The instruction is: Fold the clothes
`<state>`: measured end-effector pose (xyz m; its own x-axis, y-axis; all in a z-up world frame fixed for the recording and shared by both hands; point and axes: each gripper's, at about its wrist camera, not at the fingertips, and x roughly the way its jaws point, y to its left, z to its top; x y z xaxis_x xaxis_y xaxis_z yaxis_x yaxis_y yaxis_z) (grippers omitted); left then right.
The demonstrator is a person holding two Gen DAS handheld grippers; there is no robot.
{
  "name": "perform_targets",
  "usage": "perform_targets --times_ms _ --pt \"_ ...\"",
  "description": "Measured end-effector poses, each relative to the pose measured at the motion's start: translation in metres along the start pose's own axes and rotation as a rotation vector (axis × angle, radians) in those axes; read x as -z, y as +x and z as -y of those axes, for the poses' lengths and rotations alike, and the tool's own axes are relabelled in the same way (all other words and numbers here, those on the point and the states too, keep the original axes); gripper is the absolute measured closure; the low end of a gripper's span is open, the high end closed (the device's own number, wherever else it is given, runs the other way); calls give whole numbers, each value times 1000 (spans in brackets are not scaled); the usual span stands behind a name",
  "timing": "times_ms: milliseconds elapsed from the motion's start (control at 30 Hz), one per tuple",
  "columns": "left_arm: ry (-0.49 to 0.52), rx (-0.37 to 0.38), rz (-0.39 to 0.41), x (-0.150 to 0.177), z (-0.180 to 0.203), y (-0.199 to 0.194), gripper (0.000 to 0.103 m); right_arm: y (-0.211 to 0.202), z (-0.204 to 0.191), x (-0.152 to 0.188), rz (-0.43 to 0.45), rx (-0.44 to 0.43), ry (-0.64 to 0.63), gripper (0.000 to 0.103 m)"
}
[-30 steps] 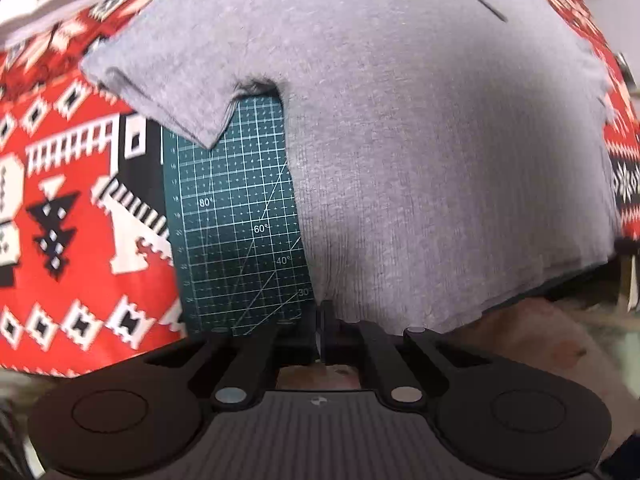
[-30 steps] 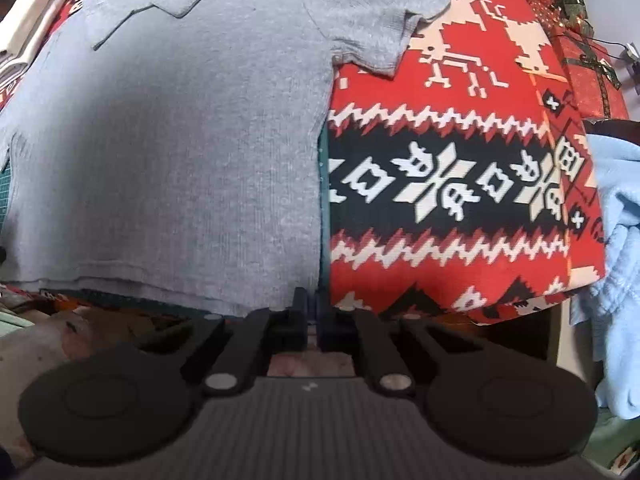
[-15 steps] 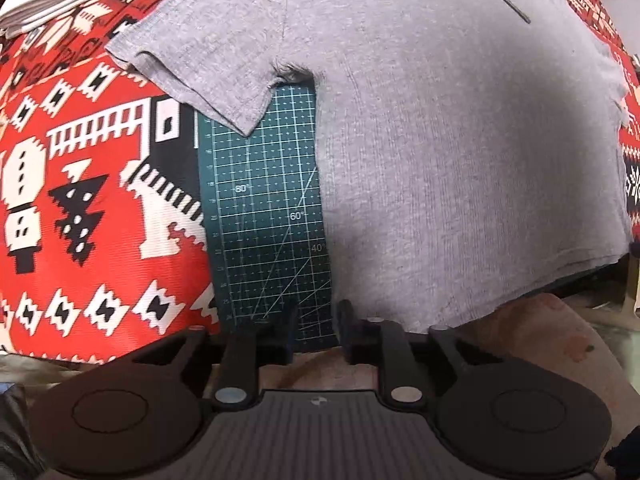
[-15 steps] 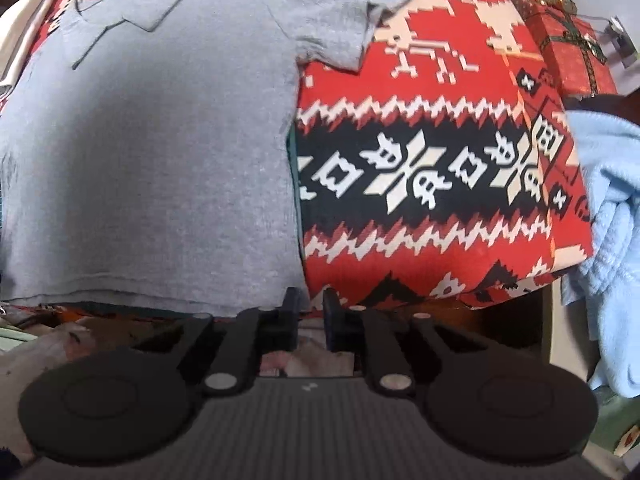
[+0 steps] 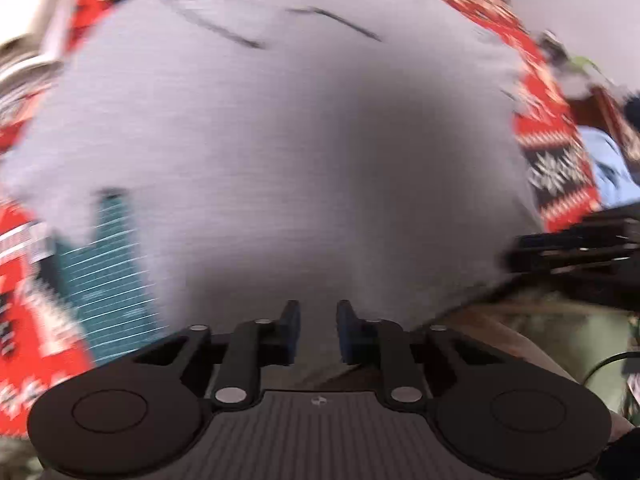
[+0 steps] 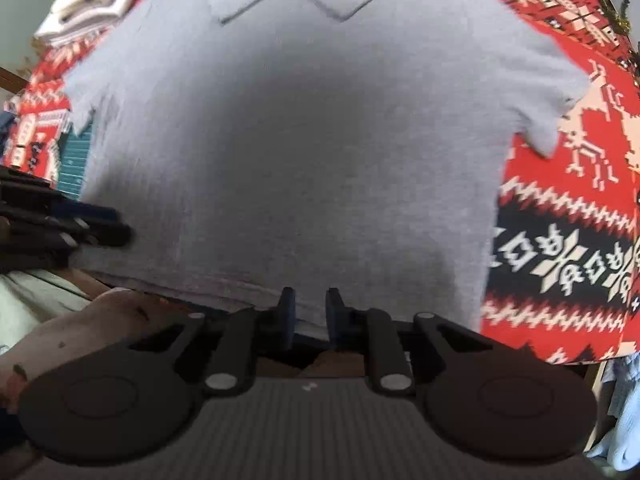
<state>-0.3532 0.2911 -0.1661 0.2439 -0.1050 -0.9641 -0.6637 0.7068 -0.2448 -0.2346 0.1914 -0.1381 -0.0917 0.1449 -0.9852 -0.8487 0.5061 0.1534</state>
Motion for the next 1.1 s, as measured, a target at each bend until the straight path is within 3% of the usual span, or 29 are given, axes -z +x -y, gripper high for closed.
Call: perform_targets --times_ms 167,367,567,667,833,1100 --pt "5 18 -16 -4 14 27 86 28 -6 -3 -20 35 34 92" --pt "-10 18 -37 9 9 29 96 27 -7 4 -32 31 27 92" --pt "-57 47 -100 8 1 29 96 24 8 -1 -70 3 77 91" --pt "-59 64 -82 3 1 18 96 12 21 -6 -62 -30 116 91" --pt "-30 67 -27 -19 5 1 96 -24 64 -30 68 24 193 90" --pt "35 63 95 -104 38 8 96 -55 166 -78 244 166 348 81"
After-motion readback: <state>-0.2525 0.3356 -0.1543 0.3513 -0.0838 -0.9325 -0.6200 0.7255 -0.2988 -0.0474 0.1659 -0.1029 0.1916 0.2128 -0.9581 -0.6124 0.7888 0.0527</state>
